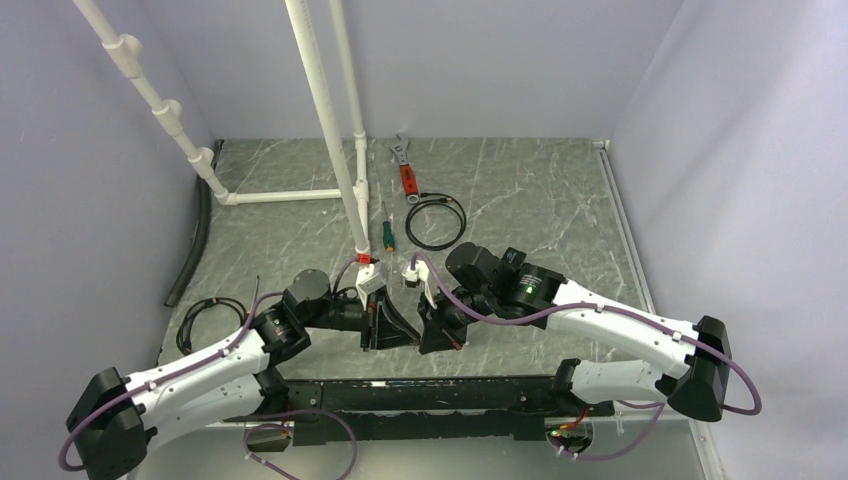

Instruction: Unlock with the key

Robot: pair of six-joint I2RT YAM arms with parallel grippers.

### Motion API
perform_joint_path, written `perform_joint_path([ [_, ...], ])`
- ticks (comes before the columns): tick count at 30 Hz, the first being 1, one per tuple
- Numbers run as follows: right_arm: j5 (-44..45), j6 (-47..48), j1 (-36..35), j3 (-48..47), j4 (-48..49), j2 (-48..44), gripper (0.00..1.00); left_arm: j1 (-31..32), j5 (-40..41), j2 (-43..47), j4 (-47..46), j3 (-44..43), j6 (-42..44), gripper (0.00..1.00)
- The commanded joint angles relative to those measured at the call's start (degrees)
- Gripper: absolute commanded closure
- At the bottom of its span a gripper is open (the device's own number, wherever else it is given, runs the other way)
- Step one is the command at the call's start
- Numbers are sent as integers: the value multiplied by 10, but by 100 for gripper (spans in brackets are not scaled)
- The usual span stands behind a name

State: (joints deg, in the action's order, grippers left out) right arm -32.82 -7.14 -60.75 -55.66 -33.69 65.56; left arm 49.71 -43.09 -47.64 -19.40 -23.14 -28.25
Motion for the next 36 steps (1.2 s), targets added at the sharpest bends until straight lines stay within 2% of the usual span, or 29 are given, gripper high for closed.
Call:
perform_joint_path([
  [1,11,-8,-2,-22,44,-19,100,2,-15,-14,-20,1,-5,81],
  [7,23,-16,-1,-22,48,-22,100,3,-12,-11,-8,-1,-6,79],
  [11,35,-21,-1,-22,49,-32,100,2,-3,2,7,0,-5,85],
  [14,37,-25,1,-21,56,-37,100,3,8,7,20,0,-6,98],
  [15,36,-25,1,-21,58,-35,100,3,10,8,20,1,-7,100],
  [21,41,-30,3,-28,64,-33,99,2,37,20,36,-2,-11,100],
  [22,42,-31,4,-27,64,-34,87,3,52,25,49,-4,-9,100],
  [24,44,-32,5,-26,63,-38,54,2,81,40,62,-3,-9,100],
  [25,46,-31,5,-25,60,-39,48,3,92,52,67,-1,-10,100],
  [29,70,-40,7,-22,49,-49,30,3,137,86,96,-1,-11,100],
  [33,134,-68,13,-22,45,-66,24,2,164,115,119,-2,-11,100],
  [36,221,-96,20,-20,43,-82,18,3,180,135,140,-5,-11,100],
])
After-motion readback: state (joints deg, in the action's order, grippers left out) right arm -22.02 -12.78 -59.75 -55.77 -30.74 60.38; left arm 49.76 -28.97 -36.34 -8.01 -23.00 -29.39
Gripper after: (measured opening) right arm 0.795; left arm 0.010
